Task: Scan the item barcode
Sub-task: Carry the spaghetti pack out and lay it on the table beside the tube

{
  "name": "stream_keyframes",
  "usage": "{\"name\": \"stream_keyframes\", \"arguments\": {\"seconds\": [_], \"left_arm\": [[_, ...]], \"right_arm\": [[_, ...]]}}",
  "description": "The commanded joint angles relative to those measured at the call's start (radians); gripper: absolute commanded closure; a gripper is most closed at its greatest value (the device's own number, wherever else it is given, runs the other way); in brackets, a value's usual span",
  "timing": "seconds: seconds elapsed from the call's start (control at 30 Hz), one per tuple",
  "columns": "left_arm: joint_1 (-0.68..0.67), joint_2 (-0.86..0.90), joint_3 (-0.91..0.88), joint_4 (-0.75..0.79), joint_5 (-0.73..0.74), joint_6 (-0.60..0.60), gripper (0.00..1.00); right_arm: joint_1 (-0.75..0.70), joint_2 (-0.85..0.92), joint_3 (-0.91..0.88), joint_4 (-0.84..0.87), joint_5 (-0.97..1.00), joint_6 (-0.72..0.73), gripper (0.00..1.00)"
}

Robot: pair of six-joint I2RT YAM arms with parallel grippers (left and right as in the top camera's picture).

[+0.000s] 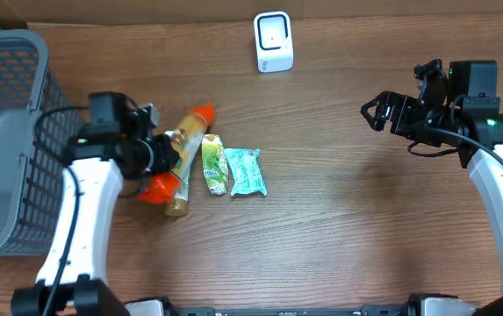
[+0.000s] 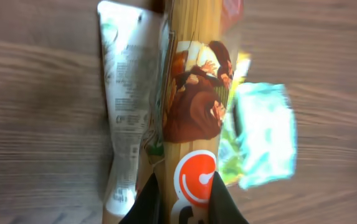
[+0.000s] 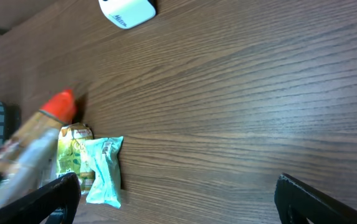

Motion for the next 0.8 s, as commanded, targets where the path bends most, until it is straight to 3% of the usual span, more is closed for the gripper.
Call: {"name": "stream_keyframes", "arguments": {"seconds": [0.0, 0.27, 0.57, 0.77], "left_arm": [[-0.051, -0.002, -0.031, 0.098, -0.087, -0.061, 0.96], [-0.143, 0.0, -0.04, 0.189, -0.046, -0.077, 0.96], [-0.282, 0.005, -0.04, 0.129, -0.033, -0.215, 0.96], [-0.317, 0.006, -0.043, 0.128, -0.034, -0.225, 0.94]], "right_arm": [[-0.002, 0.006, 0.019, 0.003, -0.011, 0.0, 0.0], [-0.002, 0.006, 0.019, 0.003, -0.011, 0.0, 0.0], [-0.002, 0.006, 0.019, -0.002, -0.011, 0.0, 0.0], [-0.002, 0.006, 0.019, -0.001, -0.011, 0.0, 0.0]]}}
